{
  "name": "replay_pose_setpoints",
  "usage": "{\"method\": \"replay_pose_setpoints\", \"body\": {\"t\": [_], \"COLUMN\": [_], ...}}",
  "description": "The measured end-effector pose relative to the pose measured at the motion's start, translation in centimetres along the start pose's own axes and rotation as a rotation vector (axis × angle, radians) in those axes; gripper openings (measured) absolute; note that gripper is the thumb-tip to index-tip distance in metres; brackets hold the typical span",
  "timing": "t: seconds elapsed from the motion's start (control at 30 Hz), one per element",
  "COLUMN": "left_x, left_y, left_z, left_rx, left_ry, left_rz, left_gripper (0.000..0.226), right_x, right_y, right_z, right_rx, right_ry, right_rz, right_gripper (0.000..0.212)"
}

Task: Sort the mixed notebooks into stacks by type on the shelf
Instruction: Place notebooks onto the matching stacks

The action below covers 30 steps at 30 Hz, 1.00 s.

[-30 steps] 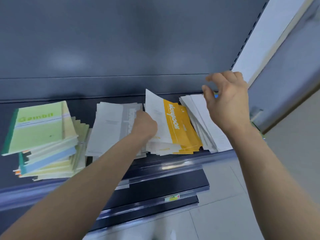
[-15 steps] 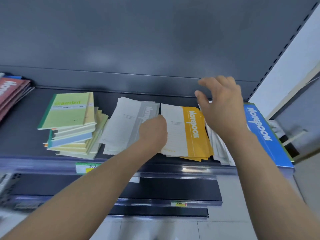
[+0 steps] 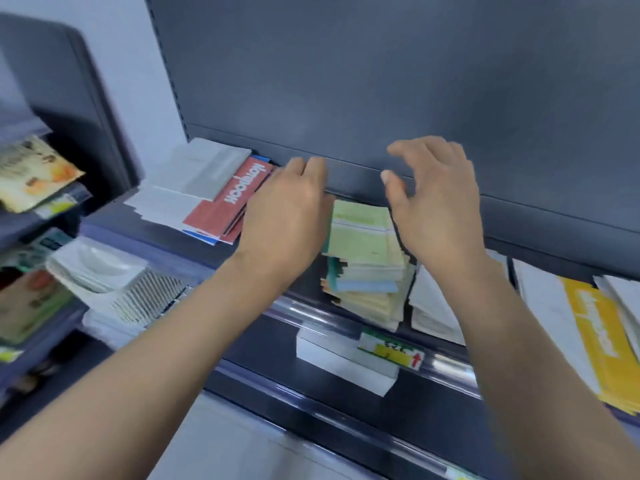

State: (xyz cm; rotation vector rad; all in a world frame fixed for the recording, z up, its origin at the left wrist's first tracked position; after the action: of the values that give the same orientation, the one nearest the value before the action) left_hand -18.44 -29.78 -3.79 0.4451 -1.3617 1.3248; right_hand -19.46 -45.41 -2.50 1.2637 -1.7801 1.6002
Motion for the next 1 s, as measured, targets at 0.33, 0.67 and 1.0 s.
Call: {"method": "replay_pose_setpoints", "body": {"t": [0.33,0.67,1.0], "left_x": [4.2,0.4,-3.4], "left_y": [2.2,-0.9,-7.6], "left_z": [-20.7,-29.3,-32.5], "left_rx": [0.275,0.488,0.58], "left_ry": [0.042,0.185,0.077], "left_rz": [-0.058,-0.247,-0.367], "left_gripper": [0.02,0.031,0.057], "right_x": [-9.5,-14.0,-18.6], "right_y": [-5.9,-10.2,-15.2], "right_z": [-15.2,-15.7,-13.4], "right_rx": [0.019,-0.029,-0.046], "right_ry": [-0.025,-0.023,-0.051], "right_rz": [-0.092,-0.127,-0.152], "right_gripper": [0.026,0.027,0.025]}}
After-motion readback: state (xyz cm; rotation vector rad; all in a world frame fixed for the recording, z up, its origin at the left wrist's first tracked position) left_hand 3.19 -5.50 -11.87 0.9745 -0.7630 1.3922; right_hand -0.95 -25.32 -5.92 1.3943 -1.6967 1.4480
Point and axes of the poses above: each hand's wrist, its own y-axis away from the middle knuckle, its own x-axis out of the back of the hand, z = x × y, the point moved 1 cm from there along -y, towards the middle knuckle, and after that the axes turned 11 degrees about -z, right-handed, at the moved point
